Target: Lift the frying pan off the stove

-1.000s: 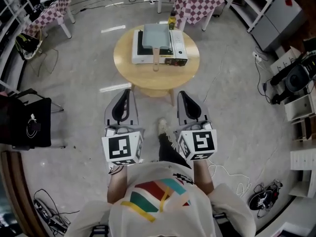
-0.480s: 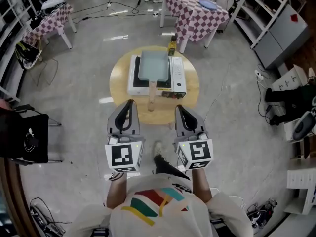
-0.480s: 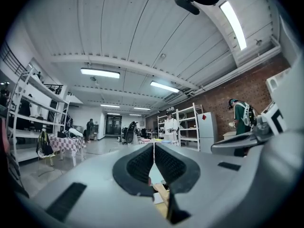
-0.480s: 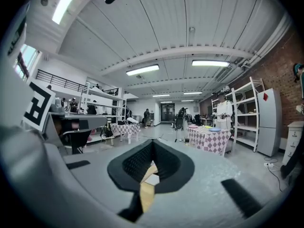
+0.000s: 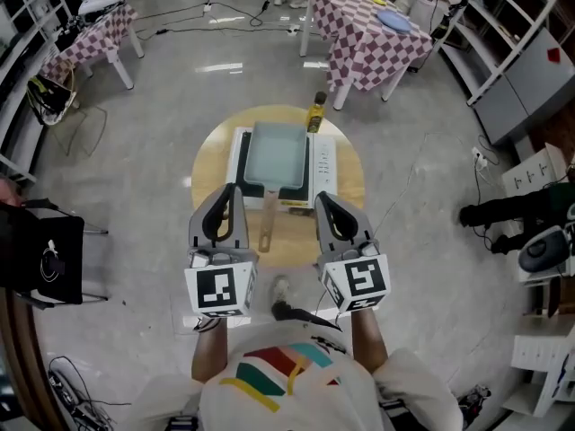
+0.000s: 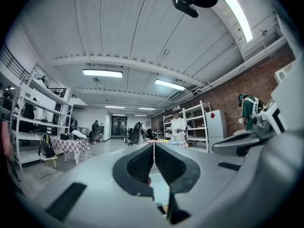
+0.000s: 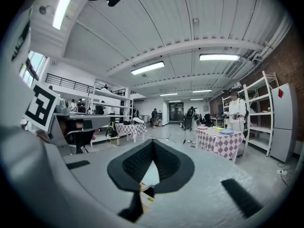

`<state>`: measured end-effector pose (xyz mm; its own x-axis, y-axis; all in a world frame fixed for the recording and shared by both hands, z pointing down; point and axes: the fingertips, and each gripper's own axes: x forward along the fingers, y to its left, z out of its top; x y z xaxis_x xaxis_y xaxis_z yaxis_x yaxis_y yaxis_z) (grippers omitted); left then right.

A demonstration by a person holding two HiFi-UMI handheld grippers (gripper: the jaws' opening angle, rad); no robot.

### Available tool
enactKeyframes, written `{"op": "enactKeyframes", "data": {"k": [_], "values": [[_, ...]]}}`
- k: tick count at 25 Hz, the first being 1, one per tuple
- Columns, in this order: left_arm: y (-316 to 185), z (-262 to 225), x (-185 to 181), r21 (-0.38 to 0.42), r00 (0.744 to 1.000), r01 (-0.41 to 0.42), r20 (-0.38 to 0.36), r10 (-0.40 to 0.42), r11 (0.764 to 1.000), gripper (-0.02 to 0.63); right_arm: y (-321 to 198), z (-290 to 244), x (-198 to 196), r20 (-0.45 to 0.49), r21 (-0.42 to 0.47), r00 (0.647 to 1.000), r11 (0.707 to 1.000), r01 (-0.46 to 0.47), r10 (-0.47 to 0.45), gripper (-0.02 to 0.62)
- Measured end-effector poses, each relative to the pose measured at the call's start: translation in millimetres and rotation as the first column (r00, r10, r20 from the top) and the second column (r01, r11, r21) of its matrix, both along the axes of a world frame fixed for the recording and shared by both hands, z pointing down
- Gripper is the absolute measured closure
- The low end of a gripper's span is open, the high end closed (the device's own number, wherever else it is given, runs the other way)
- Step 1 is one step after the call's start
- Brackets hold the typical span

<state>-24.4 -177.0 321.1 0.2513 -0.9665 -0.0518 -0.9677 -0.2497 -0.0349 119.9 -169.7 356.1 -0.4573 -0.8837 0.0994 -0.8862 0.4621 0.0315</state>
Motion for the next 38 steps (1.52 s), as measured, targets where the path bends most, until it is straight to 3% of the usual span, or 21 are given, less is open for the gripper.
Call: {"op": "enactKeyframes", "data": {"k": [7, 11, 17, 25, 29, 38], "values": [[-43, 2, 11, 0.000, 0.999, 0.009, 0.053, -0.009, 1.000, 0.597, -38, 5, 11, 0.050, -0.044, 0.997, 0.998, 0.053, -0.050, 0.597], [-53, 5, 23, -0.068, 0.998, -0.015, 0.058, 0.019, 0.998, 0.597, -50, 17, 5, 0.061, -0.096, 0.995, 0.992, 0.079, -0.073, 0.597], [-54, 2, 34, -0.060, 0.996, -0.047, 0.073, 0.051, 0.997, 0.597, -48, 22, -11, 0.091, -0.127, 0.987, 0.982, 0.141, -0.130, 0.597], [-71, 0, 24, -0.037, 0.998, -0.036, 0.054, 0.038, 0.999, 0.597, -63, 20, -20, 0.133, -0.152, 0.982, 0.976, 0.155, -0.135, 0.597], [-81, -8, 15, -0.028, 0.999, -0.029, 0.044, 0.030, 0.999, 0.600, -68, 16, -24, 0.133, -0.159, 0.986, 0.980, 0.117, -0.096, 0.597], [-98, -21, -2, 0.023, 0.997, -0.072, 0.007, 0.071, 0.997, 0.598, -83, 1, -30, 0.046, -0.062, 0.999, 0.998, 0.018, -0.015, 0.597]]}}
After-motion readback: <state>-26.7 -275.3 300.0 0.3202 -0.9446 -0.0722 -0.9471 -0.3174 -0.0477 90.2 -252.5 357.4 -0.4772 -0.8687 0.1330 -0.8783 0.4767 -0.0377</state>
